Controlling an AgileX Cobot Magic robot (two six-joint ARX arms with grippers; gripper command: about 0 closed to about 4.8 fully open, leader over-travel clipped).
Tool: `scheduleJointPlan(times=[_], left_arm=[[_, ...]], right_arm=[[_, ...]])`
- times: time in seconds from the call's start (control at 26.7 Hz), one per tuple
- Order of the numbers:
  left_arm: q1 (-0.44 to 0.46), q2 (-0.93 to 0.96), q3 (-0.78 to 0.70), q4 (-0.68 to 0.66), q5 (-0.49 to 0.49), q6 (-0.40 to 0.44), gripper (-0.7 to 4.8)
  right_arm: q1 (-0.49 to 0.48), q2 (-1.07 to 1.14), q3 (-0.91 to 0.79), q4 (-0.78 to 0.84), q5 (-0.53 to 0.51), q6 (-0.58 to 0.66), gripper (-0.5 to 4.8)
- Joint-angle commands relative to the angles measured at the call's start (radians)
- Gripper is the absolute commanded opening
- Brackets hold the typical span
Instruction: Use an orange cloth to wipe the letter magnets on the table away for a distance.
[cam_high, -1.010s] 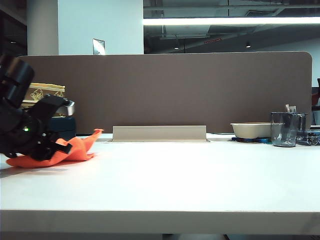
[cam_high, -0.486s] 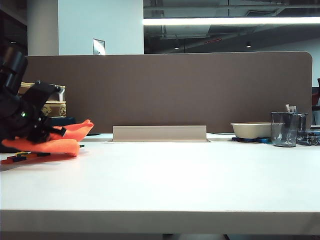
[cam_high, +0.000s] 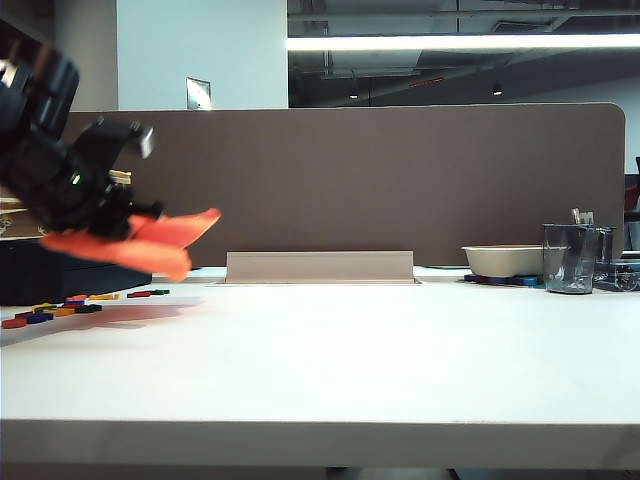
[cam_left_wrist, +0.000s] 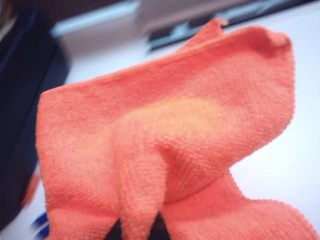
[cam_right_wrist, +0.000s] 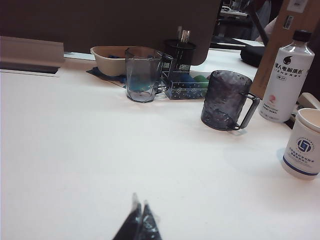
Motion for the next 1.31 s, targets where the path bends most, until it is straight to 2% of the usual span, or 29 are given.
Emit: scheduleJointPlan(times=[0.04,0.15,0.3,0.49,0.94,1.12,1.31], left_arm=[[-0.061,-0.062,0.003,0.059,0.093,-0.047,-0.06],[-0.123,-0.069,0.011,0.095,0.104,-0.087,-0.06],[-0.184,-0.055,0.011,0.096,0.1,-0.085,-0.06],[-0.198,0.011,0.011,0.09,0.089,-0.086,-0.06],[-0.168,0.191,0.011,0.024,-0.027,-0.016,-0.06],[-0.108,0.21,0.011,0.022,-0.043,-0.016,-0.06],[-0.006,0.21,0.011,0.022,-0.042,-0.017,-0.06]], right_arm=[[0.0,-0.009,0.0,0.016,0.0,0.001,-0.01],[0.0,-0.009,0.0,0.016,0.0,0.001,-0.01],[0.0,-0.009,0.0,0.016,0.0,0.001,-0.01],[0.0,-0.009,0.0,0.016,0.0,0.001,-0.01],[0.0,-0.009,0.0,0.016,0.0,0.001,-0.01],[0.0,-0.009,0.0,0.016,0.0,0.001,-0.01],[0.0,-0.009,0.0,0.016,0.0,0.001,-0.01]])
